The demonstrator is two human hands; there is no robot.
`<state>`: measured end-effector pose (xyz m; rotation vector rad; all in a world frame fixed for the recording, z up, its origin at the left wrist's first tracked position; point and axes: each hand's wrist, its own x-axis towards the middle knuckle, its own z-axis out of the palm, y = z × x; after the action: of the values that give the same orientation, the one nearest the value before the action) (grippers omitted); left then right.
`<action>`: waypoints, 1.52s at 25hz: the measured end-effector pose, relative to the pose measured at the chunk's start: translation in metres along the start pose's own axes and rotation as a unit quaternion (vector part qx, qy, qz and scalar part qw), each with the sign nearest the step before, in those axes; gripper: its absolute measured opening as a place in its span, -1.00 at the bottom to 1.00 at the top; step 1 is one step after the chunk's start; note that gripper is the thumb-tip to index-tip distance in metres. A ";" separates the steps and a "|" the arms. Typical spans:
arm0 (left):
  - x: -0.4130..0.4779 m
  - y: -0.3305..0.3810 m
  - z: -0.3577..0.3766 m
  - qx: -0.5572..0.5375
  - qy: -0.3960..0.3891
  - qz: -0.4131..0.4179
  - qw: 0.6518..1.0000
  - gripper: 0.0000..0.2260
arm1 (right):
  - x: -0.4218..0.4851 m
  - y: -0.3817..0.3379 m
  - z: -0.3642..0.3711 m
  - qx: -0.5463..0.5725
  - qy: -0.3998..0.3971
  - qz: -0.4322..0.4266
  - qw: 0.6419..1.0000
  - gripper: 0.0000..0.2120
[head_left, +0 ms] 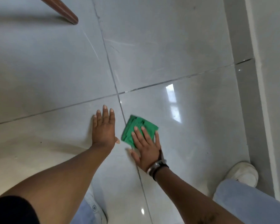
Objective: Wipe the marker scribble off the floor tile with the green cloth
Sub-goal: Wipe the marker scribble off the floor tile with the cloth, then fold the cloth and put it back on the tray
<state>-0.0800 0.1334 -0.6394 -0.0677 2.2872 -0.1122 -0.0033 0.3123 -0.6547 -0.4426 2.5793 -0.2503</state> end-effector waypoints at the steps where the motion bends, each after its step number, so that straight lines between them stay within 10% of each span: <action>1: 0.000 -0.001 0.002 0.000 -0.003 0.004 1.000 0.17 | -0.029 0.009 0.011 -0.010 -0.005 -0.023 1.000 -0.40; 9: -0.003 -0.001 0.000 -0.034 -0.015 0.007 0.999 0.18 | 0.024 0.083 -0.038 0.038 0.063 0.287 0.955 -0.18; 14: -0.006 -0.006 -0.025 -0.026 -0.057 -0.007 0.998 0.07 | -0.045 0.037 0.006 -0.117 -0.044 -0.119 0.985 -0.36; 20: -0.081 0.027 -0.031 -0.207 0.035 -0.048 0.977 -0.30 | -0.082 0.074 0.003 -0.166 0.018 -0.195 0.967 -0.78; 23: -0.145 0.045 -0.044 -0.429 -0.018 -0.109 0.897 -0.28 | -0.063 0.051 -0.062 0.043 -0.107 0.155 0.981 -0.74; 25: -0.186 0.050 -0.072 -0.566 -0.060 -0.147 0.809 -0.30 | -0.068 0.034 -0.123 0.411 -0.078 0.464 0.780 -0.86; 27: -0.228 0.042 -0.115 -0.645 -0.088 -0.173 0.739 -0.35 | -0.091 0.019 -0.184 0.638 -0.019 0.501 0.584 -0.83; 33: -0.354 -0.022 -0.271 -0.834 -0.261 -0.005 0.486 -0.56 | -0.163 -0.055 -0.436 0.883 -0.145 0.205 0.396 -0.47; 36: -0.405 -0.068 -0.319 -0.865 -0.183 0.015 0.467 -0.71 | -0.178 -0.114 -0.512 0.843 -0.210 0.161 0.469 -0.45; 38: -0.433 -0.107 -0.334 -0.848 -0.092 -0.005 0.523 -0.70 | -0.178 -0.165 -0.537 0.712 -0.210 0.167 0.649 -0.62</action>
<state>-0.0447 0.0837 -0.0853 -1.0015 1.2767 2.0088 -0.0887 0.2722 -0.0725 0.5174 1.2713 -1.5963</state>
